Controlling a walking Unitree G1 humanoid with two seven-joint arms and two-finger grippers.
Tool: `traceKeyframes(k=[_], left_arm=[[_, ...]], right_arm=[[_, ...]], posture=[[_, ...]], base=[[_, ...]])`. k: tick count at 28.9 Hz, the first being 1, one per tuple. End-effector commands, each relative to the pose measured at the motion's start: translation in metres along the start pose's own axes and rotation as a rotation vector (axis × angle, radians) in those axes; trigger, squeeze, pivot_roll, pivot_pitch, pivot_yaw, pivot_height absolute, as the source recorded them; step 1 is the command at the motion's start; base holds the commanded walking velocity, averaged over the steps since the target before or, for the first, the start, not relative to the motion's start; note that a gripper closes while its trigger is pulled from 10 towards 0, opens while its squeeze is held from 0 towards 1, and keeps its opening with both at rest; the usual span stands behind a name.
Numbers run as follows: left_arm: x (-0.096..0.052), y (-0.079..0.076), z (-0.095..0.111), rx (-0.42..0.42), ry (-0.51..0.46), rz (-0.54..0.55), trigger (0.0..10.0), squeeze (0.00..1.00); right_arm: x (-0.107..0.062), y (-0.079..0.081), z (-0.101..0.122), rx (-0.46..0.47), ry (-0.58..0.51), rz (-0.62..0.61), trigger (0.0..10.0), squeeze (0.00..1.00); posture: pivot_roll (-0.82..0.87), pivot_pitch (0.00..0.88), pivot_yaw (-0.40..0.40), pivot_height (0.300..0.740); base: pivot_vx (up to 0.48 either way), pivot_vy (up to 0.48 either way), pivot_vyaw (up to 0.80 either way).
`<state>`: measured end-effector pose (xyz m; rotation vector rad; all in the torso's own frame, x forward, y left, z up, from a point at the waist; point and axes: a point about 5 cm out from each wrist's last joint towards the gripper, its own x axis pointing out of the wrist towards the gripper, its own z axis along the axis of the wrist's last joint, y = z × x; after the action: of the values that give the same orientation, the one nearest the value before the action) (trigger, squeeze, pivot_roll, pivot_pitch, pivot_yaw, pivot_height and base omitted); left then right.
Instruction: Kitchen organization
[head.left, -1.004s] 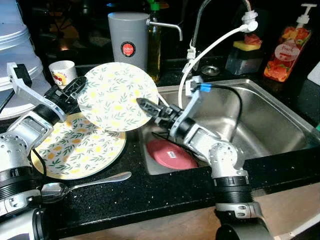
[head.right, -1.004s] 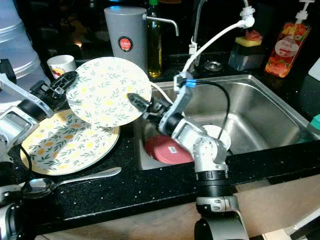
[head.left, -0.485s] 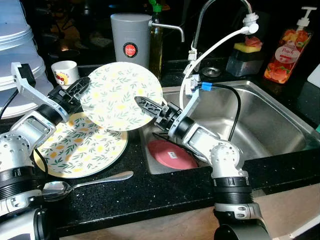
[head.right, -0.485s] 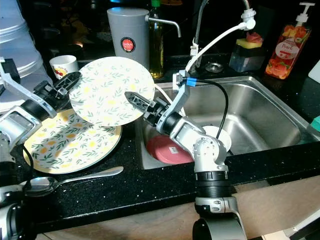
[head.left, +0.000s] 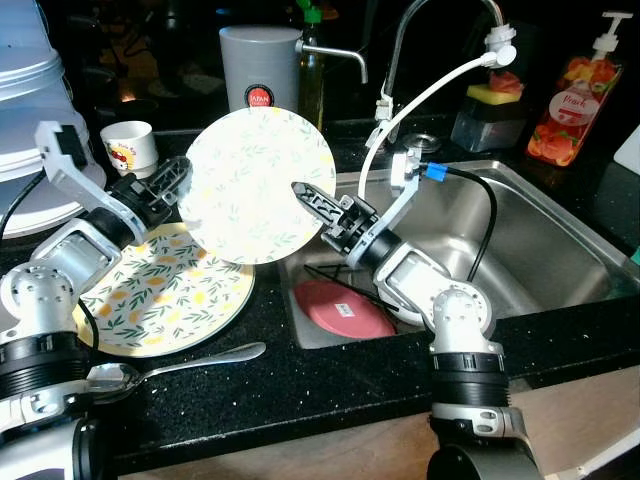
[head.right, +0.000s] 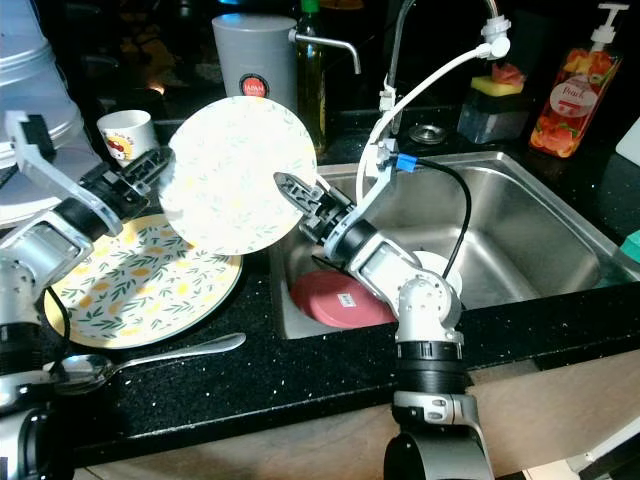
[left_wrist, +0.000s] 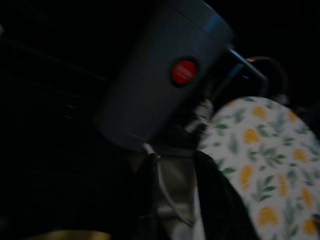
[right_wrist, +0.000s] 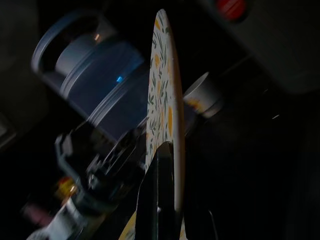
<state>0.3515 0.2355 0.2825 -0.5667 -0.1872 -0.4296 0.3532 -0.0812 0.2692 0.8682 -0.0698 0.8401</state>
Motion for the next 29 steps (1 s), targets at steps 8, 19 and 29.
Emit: traceKeyframes(k=[8, 19, 29], left_arm=[[0.005, 0.013, 0.020, 0.227, -0.125, 0.192, 10.0, 0.00], [0.023, -0.079, -0.083, 0.611, 0.361, -0.438, 10.0, 0.00], [0.019, -0.092, -0.104, 0.665, 0.477, -0.559, 10.0, 0.00]], right_arm=[[-0.016, -0.029, 0.044, -0.079, -0.254, -0.242, 0.0, 0.00], [-0.031, -0.049, 0.052, -0.821, -0.127, -0.516, 0.0, 0.00], [-0.032, -0.063, 0.033, -0.933, 0.042, -0.509, 7.5, 0.00]], posture=[[0.07, 0.058, 0.028, 0.740], [0.08, 0.058, 0.032, 0.740], [0.08, 0.060, 0.038, 0.740]], base=[[0.000, 0.000, 0.00], [0.000, 0.000, 0.00], [0.000, 0.000, 0.00]])
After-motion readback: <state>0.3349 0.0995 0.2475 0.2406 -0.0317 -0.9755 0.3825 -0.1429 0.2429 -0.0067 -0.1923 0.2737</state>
